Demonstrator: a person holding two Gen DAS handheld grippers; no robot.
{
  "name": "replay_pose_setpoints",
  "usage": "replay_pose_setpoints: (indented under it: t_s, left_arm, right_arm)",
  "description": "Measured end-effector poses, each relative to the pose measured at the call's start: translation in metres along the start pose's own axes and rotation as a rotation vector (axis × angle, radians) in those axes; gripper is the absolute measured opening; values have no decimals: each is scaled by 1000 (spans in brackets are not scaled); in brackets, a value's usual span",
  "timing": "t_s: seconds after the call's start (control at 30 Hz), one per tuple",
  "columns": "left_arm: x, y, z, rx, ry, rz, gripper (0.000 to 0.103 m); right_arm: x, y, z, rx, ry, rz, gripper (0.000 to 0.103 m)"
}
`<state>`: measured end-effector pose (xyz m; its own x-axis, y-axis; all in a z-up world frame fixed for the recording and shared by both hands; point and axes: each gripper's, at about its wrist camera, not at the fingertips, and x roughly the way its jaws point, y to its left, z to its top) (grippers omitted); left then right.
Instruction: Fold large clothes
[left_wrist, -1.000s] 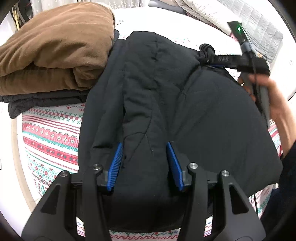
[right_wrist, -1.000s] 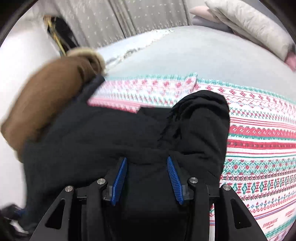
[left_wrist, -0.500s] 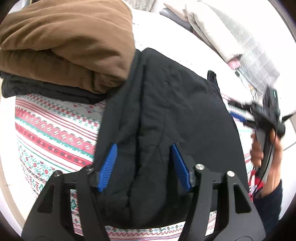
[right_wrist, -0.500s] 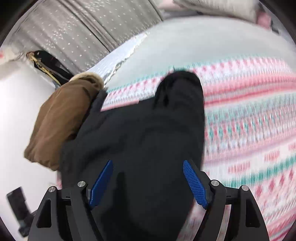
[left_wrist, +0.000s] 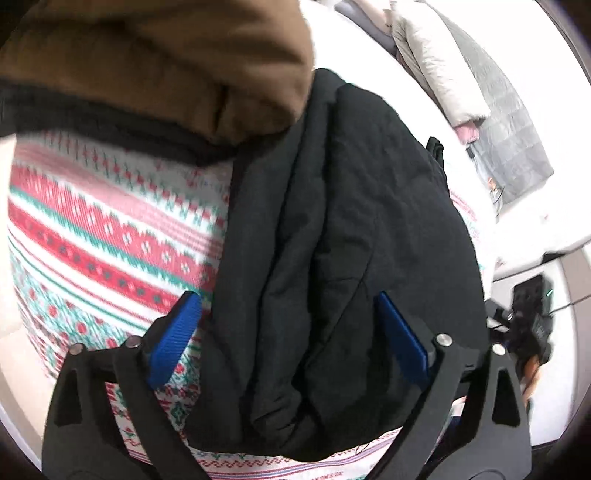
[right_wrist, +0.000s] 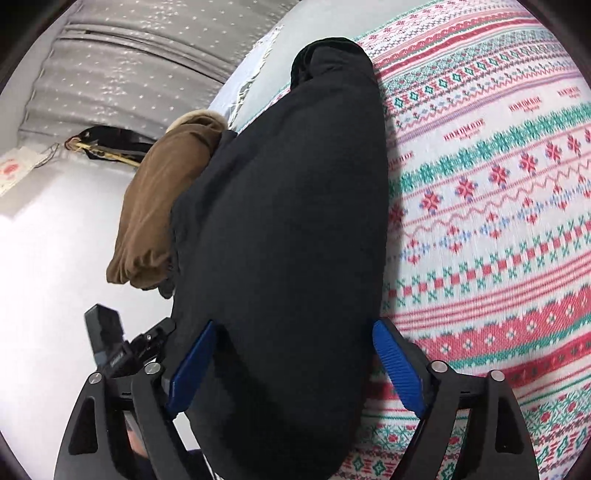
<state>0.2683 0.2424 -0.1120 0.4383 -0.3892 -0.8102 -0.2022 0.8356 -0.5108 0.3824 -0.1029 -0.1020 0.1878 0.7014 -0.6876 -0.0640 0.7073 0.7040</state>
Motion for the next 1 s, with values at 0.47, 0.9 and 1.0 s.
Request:
replay_pose_setpoints:
  t_s: [0.47, 0.9, 1.0]
  left_arm:
    - [8, 12, -25, -38, 68, -123, 100]
    - [1, -9, -37, 17, -18, -33, 64]
    - [-7, -7, -43, 30, -47, -21, 57]
  right_arm:
    - [19, -4, -14, 55, -18, 64, 103]
    - [49, 12, -17, 20, 9, 73, 94]
    - [36, 27, -18, -57, -30, 44, 72]
